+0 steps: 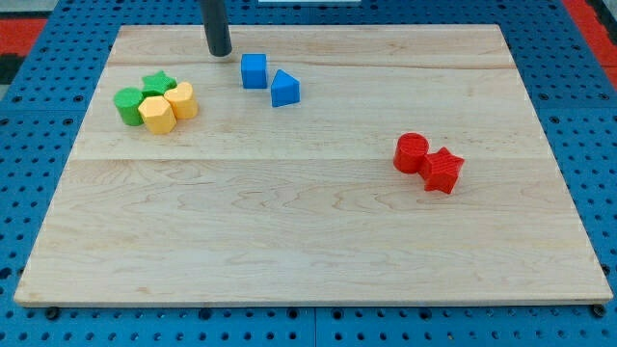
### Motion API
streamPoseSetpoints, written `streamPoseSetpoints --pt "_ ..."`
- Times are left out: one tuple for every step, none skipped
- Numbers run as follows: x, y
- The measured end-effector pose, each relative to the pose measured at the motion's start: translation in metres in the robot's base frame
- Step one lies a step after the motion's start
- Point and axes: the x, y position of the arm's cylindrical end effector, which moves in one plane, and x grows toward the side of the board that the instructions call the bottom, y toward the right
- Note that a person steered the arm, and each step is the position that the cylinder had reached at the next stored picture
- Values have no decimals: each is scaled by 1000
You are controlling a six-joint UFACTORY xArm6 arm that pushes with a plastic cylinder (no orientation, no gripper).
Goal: Separate the blue cube and the blue triangle
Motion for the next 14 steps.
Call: streamPoseSetpoints --pt "37 2" --pt "50 33" --pt "48 63" --pt "17 37" --pt "-22 15" --pt "-24 16" --pt "6 26" --pt "31 37" --pt "8 51" --pt "-25 52" --pt "-37 54" --pt "-27 66" --pt "-8 77" --pt "21 94"
